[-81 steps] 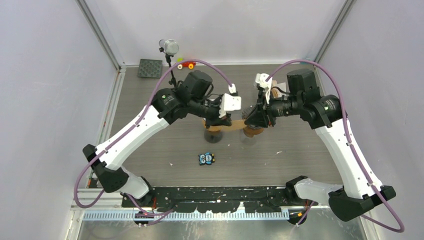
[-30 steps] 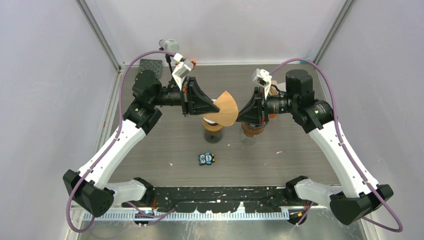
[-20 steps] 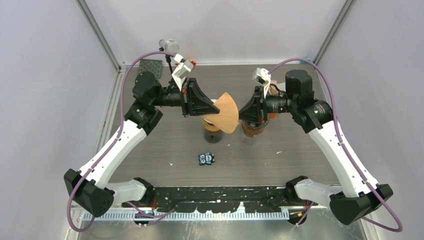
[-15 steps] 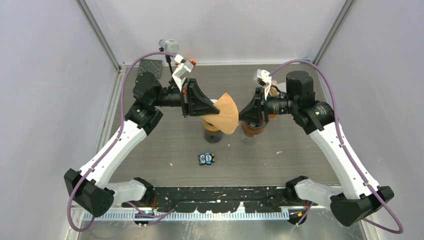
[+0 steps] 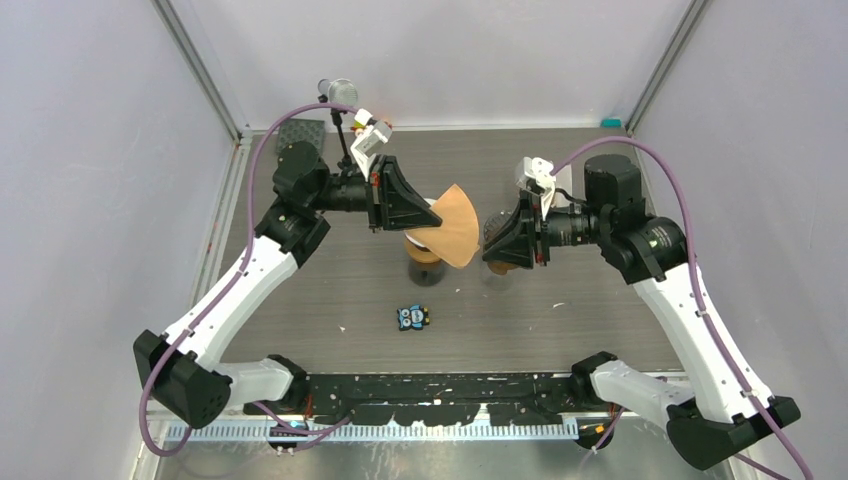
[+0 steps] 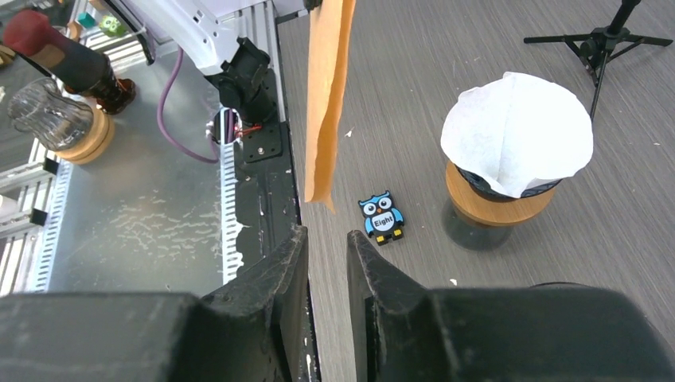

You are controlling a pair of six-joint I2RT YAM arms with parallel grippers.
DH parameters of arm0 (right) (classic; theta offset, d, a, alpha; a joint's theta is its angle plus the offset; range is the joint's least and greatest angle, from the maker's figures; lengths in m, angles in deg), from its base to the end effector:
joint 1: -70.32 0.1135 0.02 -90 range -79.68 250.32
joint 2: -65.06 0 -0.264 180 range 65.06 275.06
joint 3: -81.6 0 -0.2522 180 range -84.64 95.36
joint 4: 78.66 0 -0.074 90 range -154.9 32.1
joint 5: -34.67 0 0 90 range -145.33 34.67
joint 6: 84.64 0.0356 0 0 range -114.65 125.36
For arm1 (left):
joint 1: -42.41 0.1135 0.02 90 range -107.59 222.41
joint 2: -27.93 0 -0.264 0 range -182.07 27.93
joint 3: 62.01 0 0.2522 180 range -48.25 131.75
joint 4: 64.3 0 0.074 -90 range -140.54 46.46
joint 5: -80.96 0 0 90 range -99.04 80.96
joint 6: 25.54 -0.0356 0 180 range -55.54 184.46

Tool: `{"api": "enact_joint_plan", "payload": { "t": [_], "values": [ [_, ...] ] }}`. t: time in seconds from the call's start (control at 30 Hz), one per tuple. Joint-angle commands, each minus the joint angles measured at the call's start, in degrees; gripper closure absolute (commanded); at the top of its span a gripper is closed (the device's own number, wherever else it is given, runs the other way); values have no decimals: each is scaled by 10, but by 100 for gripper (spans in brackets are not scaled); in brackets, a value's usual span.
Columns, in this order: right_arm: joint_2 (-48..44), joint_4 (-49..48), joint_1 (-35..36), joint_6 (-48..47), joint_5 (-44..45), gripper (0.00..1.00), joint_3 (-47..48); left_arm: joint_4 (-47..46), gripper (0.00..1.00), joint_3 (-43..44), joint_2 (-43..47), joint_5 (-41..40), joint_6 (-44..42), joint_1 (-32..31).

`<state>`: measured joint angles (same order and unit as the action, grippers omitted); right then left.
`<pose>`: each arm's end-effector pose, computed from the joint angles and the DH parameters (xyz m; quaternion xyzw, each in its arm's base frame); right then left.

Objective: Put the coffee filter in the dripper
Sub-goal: Place the coffee filter in the coffee dripper.

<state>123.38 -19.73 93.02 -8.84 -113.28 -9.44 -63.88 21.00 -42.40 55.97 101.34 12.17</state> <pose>0.1545 0.0974 0.4227 -0.4734 0.6338 0.4480 0.4166 0.2120 -0.1609 0.4364 0.3870 0.5526 -0.6440 0.3607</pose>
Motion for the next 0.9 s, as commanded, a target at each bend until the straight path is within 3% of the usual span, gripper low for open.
{"api": "enact_joint_plan", "payload": {
  "t": [0.0,0.87],
  "values": [
    [12,-50,1,44,-24,69,4,-16,100,12,2,-1,-7,3],
    [46,-149,1,136,-56,70,-21,-42,100,2,-3,-1,12,3]
  ]
}}
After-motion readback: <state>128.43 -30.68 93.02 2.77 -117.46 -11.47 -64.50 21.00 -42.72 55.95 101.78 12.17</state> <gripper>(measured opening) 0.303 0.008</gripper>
